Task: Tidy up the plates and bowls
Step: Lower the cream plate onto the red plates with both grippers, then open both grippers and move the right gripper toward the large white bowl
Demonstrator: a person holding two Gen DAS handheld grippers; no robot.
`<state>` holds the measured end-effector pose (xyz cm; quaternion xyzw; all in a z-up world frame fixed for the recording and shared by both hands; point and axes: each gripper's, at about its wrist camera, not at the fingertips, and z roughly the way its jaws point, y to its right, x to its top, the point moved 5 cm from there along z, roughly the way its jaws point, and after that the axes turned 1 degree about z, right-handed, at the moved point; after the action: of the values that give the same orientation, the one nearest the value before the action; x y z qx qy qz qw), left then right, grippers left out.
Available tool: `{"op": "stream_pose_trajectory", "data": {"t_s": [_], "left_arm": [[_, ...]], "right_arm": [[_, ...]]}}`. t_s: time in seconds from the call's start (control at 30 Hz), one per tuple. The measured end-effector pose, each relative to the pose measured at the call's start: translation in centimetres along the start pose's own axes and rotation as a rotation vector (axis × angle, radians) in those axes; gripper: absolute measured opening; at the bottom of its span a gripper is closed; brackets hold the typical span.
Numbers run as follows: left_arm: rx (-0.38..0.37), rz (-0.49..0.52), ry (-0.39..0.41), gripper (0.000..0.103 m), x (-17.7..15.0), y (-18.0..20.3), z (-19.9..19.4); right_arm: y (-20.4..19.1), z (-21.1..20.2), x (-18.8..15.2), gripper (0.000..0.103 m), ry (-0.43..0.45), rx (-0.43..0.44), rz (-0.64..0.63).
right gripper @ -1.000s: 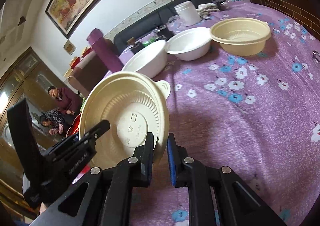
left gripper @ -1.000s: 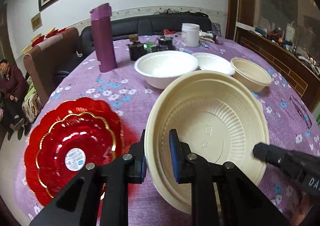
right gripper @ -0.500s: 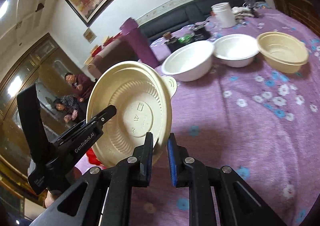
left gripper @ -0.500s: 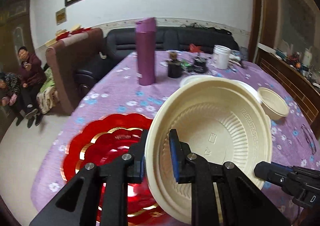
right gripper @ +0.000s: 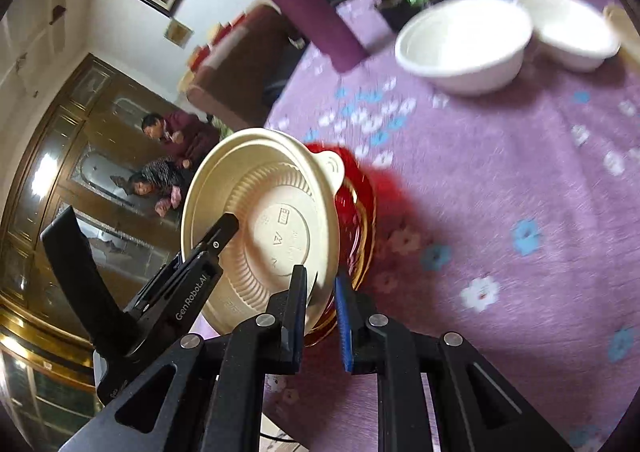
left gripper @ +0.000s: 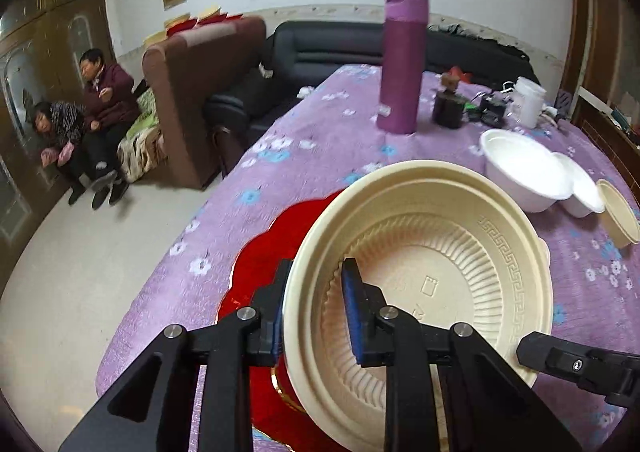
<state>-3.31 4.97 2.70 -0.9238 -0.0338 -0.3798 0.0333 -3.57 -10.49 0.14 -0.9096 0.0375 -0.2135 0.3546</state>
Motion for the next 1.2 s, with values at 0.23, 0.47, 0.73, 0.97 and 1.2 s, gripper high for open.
{"op": "stream_pose_trajectory", "data": {"t_s": [0.23, 0.47, 0.73, 0.97, 1.2], "left_arm": [[0.013, 0.001, -0.030, 0.024, -0.6, -0.4, 1.3], [0.034, -0.006, -0.029, 0.026, -0.7, -1.0, 1.6], [0.032, -0.035, -0.018, 0.034, -0.5, -2.0, 1.4], [0.037, -0.062, 0.003, 0.040, 0.0, -2.7, 0.8], [0.000, -0.085, 0.078, 0.040, 1.0, -2.3, -1.8]], "right_arm": [[0.1, 2.3, 0.1, 0.016, -0.043, -0.028, 0.014], [0.1, 3.0, 0.4, 0.015, -0.051, -0.041, 0.016], [0.1, 2.9, 0.5, 0.016, -0.045, -0.045, 0.004], [0.1, 1.4, 0.5, 0.016, 0.010, -0.056, -0.028], [2.6, -0.8, 1.8, 0.016, 0.067, -0.049, 0.033]]}}
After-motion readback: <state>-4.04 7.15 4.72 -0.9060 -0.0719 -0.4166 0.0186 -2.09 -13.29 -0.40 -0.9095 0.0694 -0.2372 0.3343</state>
